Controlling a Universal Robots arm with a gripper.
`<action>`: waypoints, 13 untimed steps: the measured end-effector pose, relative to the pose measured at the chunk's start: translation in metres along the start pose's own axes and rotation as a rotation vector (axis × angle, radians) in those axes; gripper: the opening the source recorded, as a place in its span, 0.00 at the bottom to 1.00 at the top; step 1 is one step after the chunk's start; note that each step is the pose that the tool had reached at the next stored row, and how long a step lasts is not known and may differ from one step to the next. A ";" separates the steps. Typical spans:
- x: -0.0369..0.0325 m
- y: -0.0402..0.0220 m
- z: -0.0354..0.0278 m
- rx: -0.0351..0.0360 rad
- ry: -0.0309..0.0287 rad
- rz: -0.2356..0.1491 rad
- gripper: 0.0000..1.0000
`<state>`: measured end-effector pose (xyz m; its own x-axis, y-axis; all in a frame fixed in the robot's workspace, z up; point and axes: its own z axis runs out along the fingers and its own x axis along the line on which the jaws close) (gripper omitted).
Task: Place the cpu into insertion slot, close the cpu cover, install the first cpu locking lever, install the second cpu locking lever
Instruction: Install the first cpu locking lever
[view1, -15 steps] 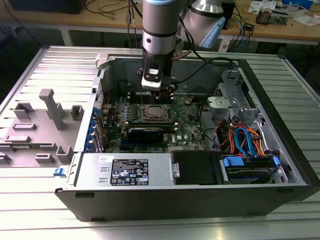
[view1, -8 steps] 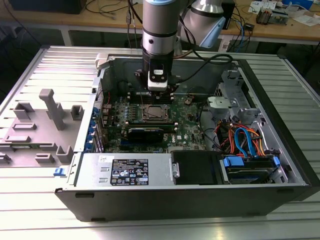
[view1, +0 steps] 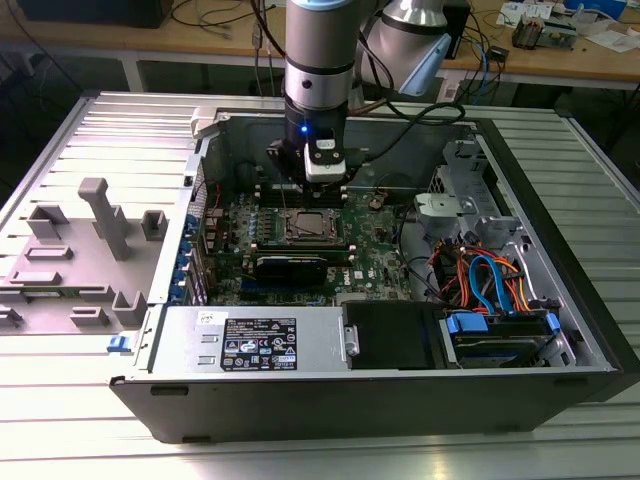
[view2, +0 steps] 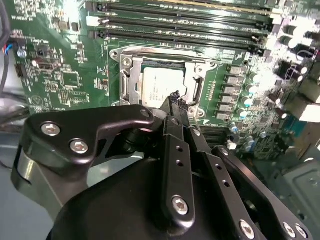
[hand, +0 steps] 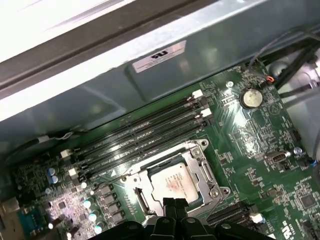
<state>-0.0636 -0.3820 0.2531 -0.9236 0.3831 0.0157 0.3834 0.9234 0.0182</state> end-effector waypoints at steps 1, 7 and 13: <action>0.0000 0.0000 0.0000 0.0002 0.0003 -0.017 0.11; -0.0002 -0.0003 0.0001 0.0012 0.0017 -0.092 0.11; -0.0002 -0.0004 0.0000 0.0014 0.0017 -0.092 0.11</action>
<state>-0.0635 -0.3824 0.2531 -0.9548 0.2968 0.0157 0.2971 0.9547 0.0182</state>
